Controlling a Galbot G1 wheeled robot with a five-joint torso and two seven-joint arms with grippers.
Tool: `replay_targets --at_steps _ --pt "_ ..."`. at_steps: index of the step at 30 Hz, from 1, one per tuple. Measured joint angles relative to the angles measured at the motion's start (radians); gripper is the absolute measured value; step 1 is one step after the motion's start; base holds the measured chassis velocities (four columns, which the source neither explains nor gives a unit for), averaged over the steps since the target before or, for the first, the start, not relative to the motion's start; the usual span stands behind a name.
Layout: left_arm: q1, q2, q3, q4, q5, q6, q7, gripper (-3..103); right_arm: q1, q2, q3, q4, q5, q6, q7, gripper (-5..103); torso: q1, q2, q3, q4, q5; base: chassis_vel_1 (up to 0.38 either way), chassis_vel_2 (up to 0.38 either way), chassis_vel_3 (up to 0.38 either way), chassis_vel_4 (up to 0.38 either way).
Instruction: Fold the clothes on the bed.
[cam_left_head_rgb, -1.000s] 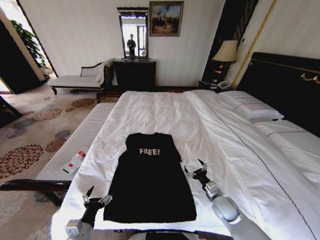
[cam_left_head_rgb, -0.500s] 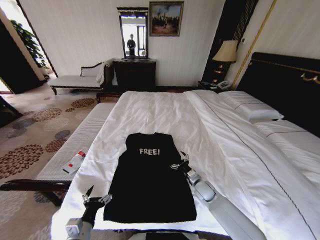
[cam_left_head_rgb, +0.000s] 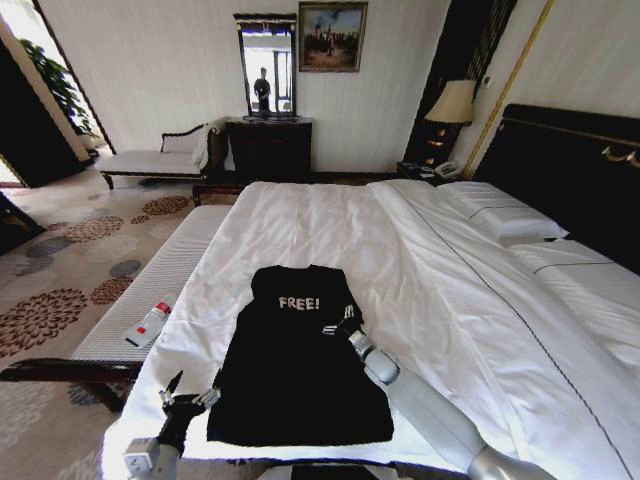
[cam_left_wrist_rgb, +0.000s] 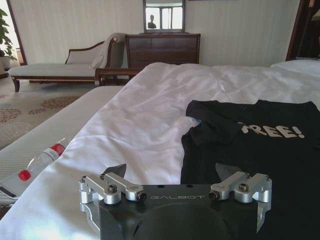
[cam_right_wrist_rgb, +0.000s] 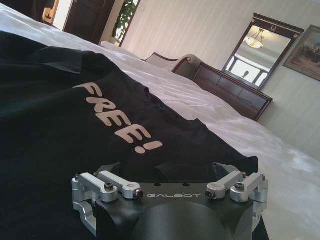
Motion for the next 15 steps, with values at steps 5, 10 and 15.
replay_targets --at_steps 5,10,15 --pt "-0.004 0.000 0.001 0.001 -0.005 0.000 0.000 100 0.014 0.010 0.004 -0.033 0.003 0.003 0.000 100 0.000 0.000 0.000 -0.0001 0.0000 0.000 0.000 0.000 0.000" --pt "-0.001 -0.002 0.003 0.000 -0.006 -0.001 0.003 100 0.046 0.034 0.012 -0.088 0.017 0.005 0.000 100 0.000 0.000 0.000 0.0004 0.0000 0.000 0.000 0.000 0.000" --pt "0.001 -0.003 0.001 -0.002 -0.009 -0.002 0.003 100 0.066 0.035 0.014 -0.116 0.020 0.010 0.000 100 0.000 0.000 0.000 0.0001 0.0000 0.000 0.000 0.000 0.000"
